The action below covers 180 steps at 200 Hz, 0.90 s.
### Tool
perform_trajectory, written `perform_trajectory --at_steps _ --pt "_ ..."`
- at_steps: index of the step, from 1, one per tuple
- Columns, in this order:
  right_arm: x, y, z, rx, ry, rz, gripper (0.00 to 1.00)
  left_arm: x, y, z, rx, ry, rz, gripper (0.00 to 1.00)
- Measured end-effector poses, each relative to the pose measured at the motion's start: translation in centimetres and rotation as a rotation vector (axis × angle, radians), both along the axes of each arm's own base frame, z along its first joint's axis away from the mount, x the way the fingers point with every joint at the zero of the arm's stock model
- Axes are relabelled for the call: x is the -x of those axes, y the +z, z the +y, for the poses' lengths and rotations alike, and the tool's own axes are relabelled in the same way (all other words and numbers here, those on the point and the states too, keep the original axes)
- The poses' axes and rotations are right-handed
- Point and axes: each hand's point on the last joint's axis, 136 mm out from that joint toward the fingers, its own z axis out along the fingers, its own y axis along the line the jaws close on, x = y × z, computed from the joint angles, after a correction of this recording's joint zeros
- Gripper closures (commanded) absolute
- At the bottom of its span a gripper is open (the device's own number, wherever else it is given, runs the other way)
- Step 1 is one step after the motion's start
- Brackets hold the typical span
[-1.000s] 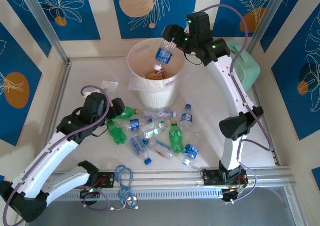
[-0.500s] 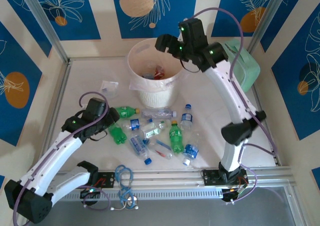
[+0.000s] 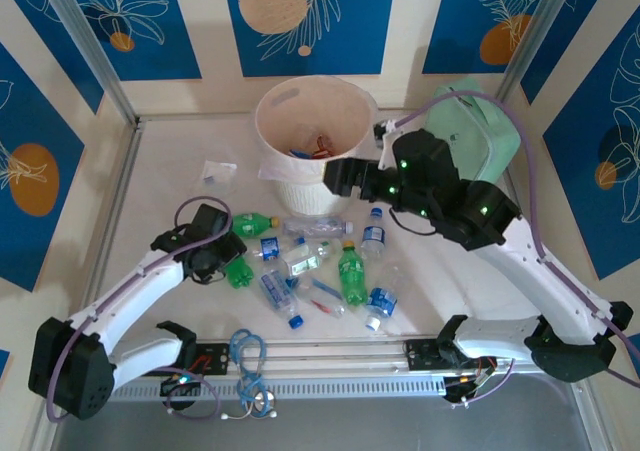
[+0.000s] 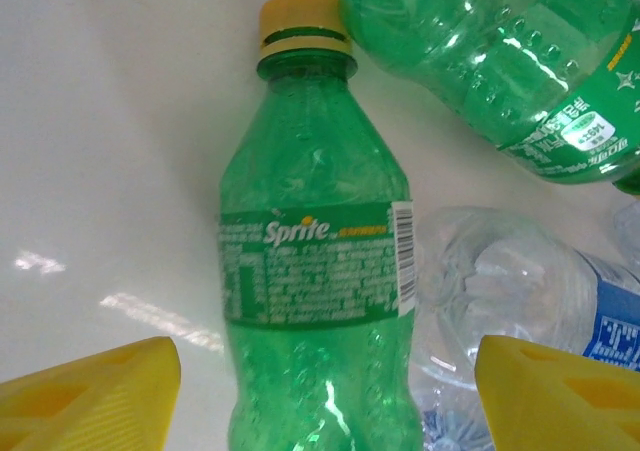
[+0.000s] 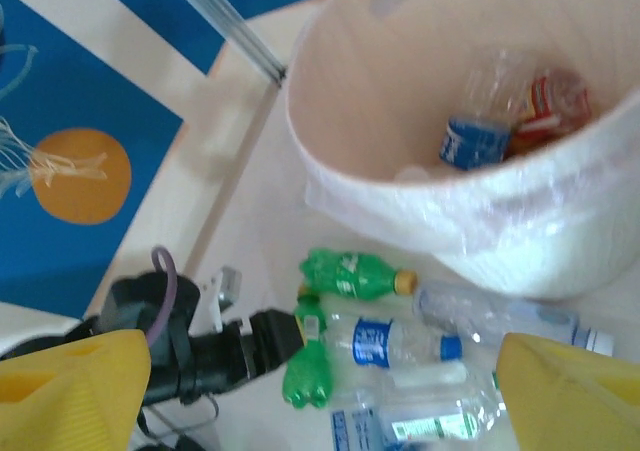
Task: Put the plastic bottles in the bin
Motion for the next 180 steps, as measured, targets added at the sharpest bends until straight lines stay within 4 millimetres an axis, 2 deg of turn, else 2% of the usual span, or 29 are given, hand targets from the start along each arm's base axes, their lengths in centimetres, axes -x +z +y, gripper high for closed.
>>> perform_trajectory --at_steps 32,54,94,135,180 --pt "1.3 -4.7 0.7 0.064 0.018 0.099 0.10 -0.6 -1.2 0.0 0.009 0.026 0.012 0.23" --pt "2.0 -6.4 0.9 0.084 0.021 0.145 0.10 -0.9 -1.6 0.2 0.010 0.039 0.014 0.24" --pt "3.2 -6.8 1.8 0.084 0.044 0.165 0.10 -1.3 -2.5 0.2 0.003 0.047 0.028 0.27" --pt "3.4 -8.1 2.7 0.117 0.054 0.194 0.10 -1.3 -3.9 0.2 -0.005 0.051 0.051 0.31" --pt "3.4 -8.2 2.7 0.122 0.053 0.195 0.10 -1.8 -4.0 0.1 0.004 0.059 0.036 0.37"
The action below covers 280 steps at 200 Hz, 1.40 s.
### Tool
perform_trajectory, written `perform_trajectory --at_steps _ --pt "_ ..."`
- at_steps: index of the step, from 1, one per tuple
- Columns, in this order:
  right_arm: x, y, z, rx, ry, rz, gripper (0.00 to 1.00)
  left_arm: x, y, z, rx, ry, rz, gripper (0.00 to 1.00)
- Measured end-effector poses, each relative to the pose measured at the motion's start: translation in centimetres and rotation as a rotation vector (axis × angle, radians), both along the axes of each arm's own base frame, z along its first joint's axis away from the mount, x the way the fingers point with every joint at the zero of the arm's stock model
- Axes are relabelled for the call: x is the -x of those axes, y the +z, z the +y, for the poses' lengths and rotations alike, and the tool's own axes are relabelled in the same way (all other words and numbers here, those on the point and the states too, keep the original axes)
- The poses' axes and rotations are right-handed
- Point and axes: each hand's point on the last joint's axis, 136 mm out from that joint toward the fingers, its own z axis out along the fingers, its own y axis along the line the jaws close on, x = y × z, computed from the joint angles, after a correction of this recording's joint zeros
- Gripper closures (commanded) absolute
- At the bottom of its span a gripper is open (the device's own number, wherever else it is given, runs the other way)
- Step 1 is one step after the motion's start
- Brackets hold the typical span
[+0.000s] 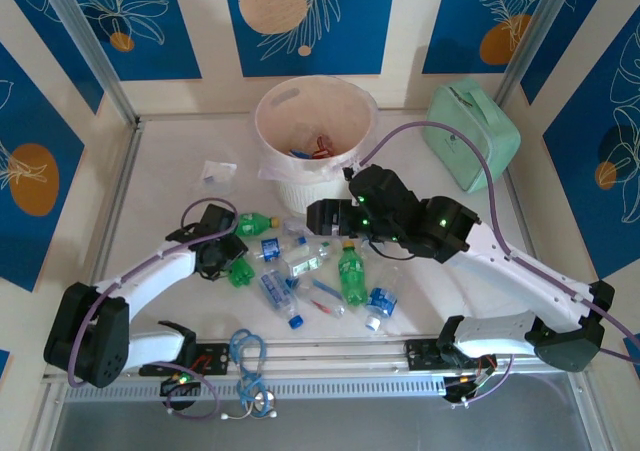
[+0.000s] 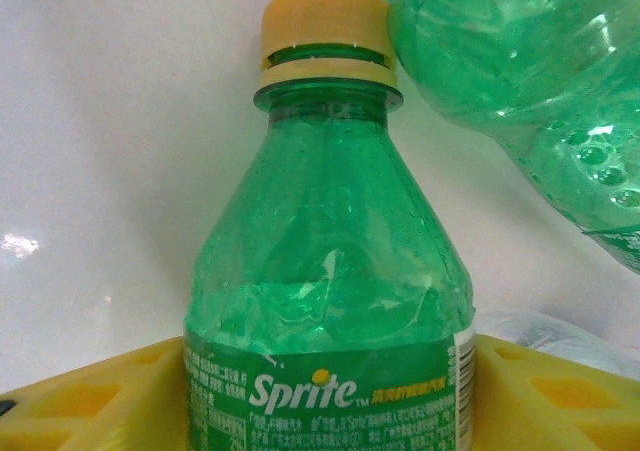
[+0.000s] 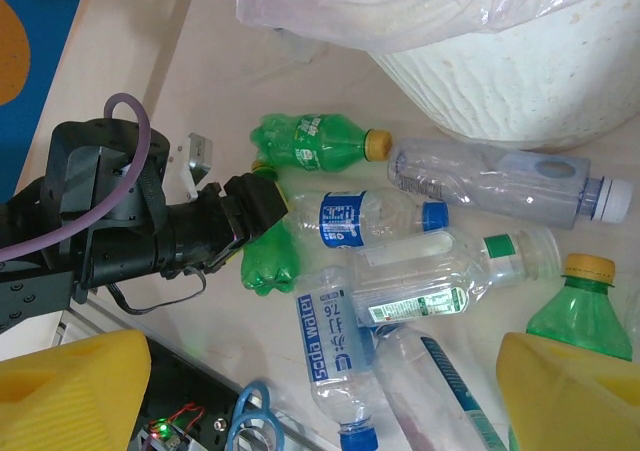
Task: Put the plastic bottles in the bin
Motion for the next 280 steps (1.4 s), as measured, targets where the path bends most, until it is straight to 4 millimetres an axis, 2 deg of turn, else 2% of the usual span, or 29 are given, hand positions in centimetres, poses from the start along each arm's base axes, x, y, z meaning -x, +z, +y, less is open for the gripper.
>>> perform_trajectory --at_steps 52,72,84,106,138,166,194,213,246,280 --pt "0.1 -0.3 0.5 0.011 0.011 0.007 0.10 0.6 0.4 0.2 0.007 0.001 -0.007 0.41" --pt "0.3 -0.2 0.7 0.009 0.018 0.005 0.10 1.3 1.7 0.5 0.016 0.001 -0.030 0.42" --pt "0.4 0.0 0.8 0.006 0.022 0.003 0.10 1.7 3.1 0.6 0.025 0.002 -0.055 0.42" --pt "0.6 0.5 1.3 -0.005 0.039 -0.001 0.10 1.1 7.6 0.7 0.045 0.004 -0.151 0.43" --pt "1.0 1.6 3.2 -0.038 0.111 0.013 0.08 -1.7 16.8 0.1 0.074 -0.035 -0.392 0.42" --pt "1.3 4.4 5.8 -0.124 0.199 0.010 0.08 -3.9 24.4 -1.4 0.148 -0.090 -0.607 0.42" --pt "1.3 7.4 7.2 -0.203 0.257 -0.011 0.07 -5.7 30.1 -4.0 0.287 -0.154 -0.778 0.42" --pt "0.8 8.7 7.1 -0.247 0.267 -0.018 0.07 -6.9 32.3 -6.0 0.391 -0.203 -0.847 0.42" --pt "-1.9 9.7 5.8 -0.325 0.227 0.011 0.04 -8.7 35.3 -9.4 0.615 -0.261 -0.939 0.42" --pt "-3.7 10.1 4.7 -0.375 0.198 0.030 0.01 -9.1 37.1 -11.5 0.792 -0.299 -0.985 0.42"
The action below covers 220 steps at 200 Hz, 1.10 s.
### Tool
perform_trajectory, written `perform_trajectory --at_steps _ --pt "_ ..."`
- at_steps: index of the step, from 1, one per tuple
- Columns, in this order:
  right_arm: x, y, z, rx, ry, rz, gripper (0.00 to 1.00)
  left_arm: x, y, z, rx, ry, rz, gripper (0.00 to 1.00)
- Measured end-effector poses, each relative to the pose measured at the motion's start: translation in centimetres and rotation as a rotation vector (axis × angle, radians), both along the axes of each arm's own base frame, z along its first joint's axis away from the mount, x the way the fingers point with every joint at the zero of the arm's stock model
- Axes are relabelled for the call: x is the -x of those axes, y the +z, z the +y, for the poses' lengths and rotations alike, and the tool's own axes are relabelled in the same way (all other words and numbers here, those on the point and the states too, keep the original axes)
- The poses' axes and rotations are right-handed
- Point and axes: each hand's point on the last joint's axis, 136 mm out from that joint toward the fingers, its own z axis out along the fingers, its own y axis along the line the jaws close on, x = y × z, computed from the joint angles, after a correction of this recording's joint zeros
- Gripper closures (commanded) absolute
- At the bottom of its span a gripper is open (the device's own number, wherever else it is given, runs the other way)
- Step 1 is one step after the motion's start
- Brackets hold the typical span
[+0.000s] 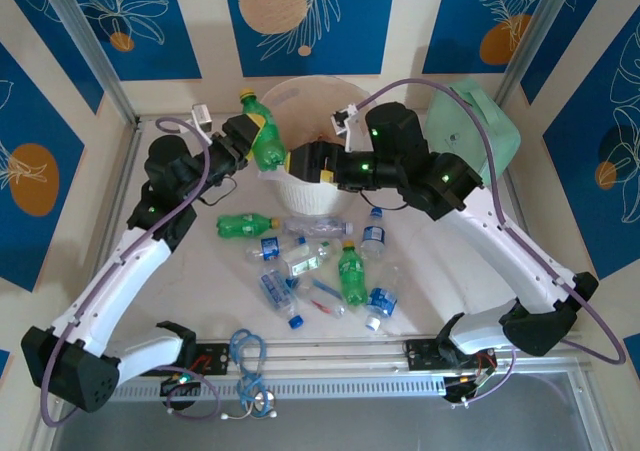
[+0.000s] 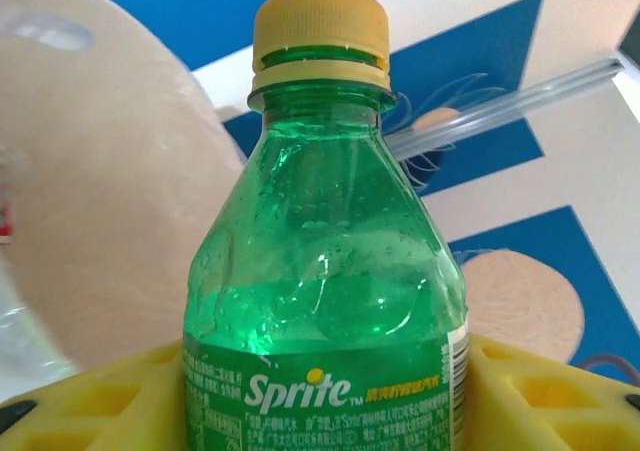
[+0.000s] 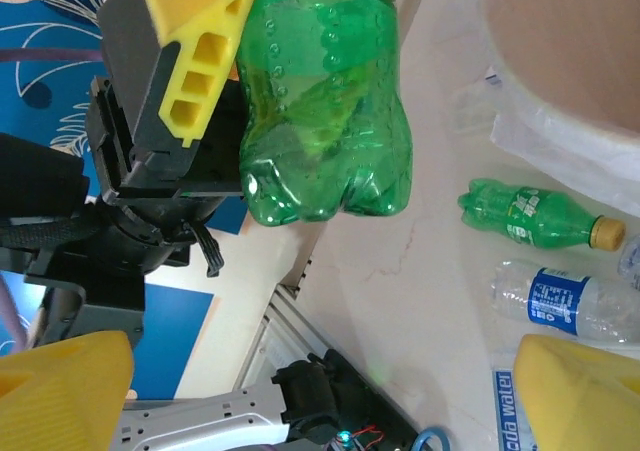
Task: Put the plastic bottles in the bin
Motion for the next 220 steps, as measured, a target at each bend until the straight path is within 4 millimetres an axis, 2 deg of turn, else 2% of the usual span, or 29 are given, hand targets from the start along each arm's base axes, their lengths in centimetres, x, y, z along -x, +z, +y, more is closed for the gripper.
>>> perform_trajectory --at_steps 40,68,105,164,220 --pt "-0.6 1.1 0.0 -0.064 0.020 0.006 0.01 1.2 2.3 -1.5 0.122 -0.083 -0.063 0.43" --pt "-1.0 1.3 0.6 -0.093 0.041 0.013 0.03 2.0 2.6 -3.0 0.181 -0.141 -0.078 0.43" --pt "-1.5 0.3 1.6 -0.091 0.064 0.043 0.05 2.3 2.8 -4.3 0.219 -0.179 -0.090 0.43" --pt "-1.7 0.3 1.8 -0.098 0.060 0.050 0.18 2.8 3.6 -5.2 0.258 -0.217 -0.116 0.43" --pt "-1.8 0.7 1.8 -0.106 0.058 0.040 0.30 2.8 3.3 -5.6 0.267 -0.227 -0.109 0.43"
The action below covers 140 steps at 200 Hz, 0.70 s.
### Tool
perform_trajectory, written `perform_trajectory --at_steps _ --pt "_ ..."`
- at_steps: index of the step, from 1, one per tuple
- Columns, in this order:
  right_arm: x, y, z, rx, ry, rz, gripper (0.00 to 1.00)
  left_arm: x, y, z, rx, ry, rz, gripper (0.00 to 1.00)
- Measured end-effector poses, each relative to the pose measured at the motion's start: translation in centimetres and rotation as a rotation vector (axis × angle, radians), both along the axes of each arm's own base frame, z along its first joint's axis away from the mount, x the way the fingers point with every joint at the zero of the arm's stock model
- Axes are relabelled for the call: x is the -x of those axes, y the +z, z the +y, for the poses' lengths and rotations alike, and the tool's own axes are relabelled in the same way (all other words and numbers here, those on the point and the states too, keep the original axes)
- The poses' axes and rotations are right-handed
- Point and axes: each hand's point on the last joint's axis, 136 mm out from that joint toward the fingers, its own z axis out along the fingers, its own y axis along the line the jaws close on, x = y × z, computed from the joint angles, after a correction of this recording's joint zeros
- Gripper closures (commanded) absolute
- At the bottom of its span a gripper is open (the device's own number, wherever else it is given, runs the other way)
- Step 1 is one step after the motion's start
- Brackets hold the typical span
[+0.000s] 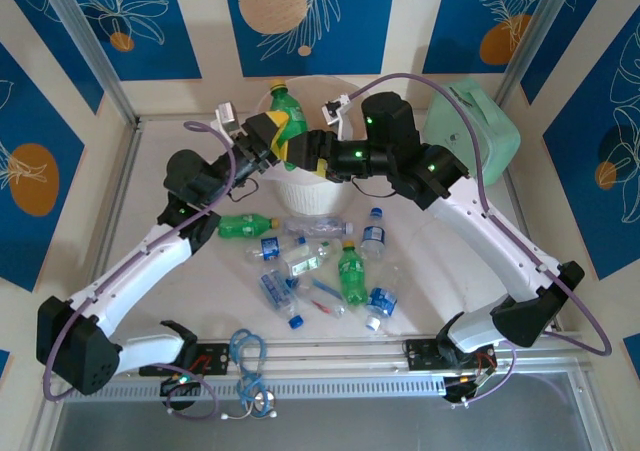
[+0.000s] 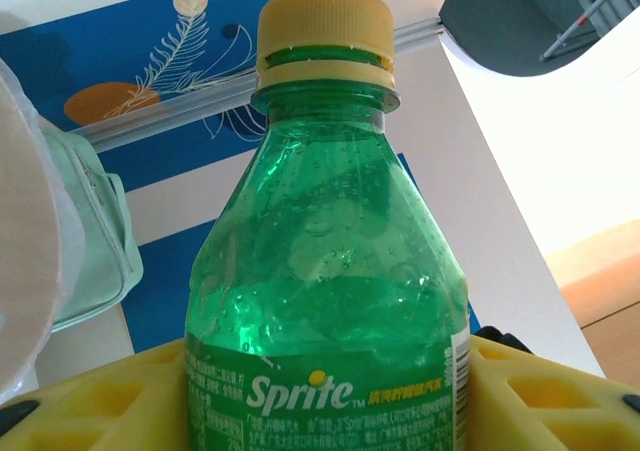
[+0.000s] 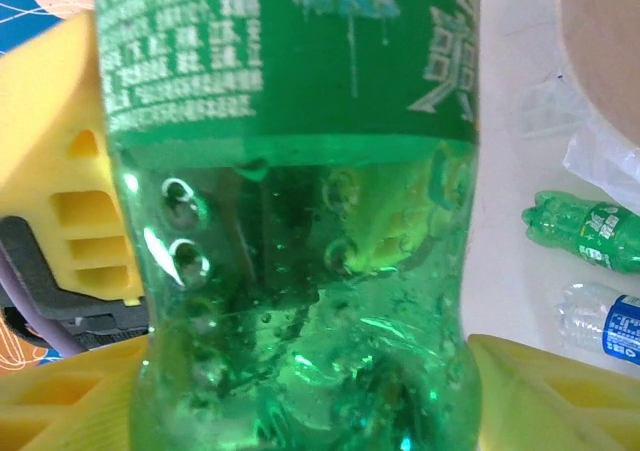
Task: Put the plastic bottles in the bin
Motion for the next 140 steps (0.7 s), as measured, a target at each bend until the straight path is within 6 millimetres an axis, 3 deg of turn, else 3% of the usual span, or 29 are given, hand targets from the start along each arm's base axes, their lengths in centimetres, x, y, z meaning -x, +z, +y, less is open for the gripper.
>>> perform_trajectory --at_steps 39,78,111,123,140 --pt "-0.2 0.0 -0.2 0.002 -0.008 0.001 0.35 0.2 -0.5 -0.5 0.001 -0.015 0.008 0.43" --pt "-0.2 -0.2 -0.2 0.007 -0.010 0.003 0.40 0.1 -0.7 -0.5 -0.002 -0.014 0.011 0.31" --pt "-0.6 -0.5 -0.5 0.029 -0.035 -0.001 0.42 0.0 -1.2 -0.6 -0.027 -0.009 0.013 0.29" --pt "-0.7 -0.6 -0.7 0.042 -0.046 -0.004 0.43 -0.1 -1.6 -0.7 -0.047 -0.005 0.018 0.22" --pt "-0.7 -0.5 -1.1 0.060 -0.063 -0.009 0.44 -0.3 -2.1 -0.8 -0.080 0.004 0.018 0.04"
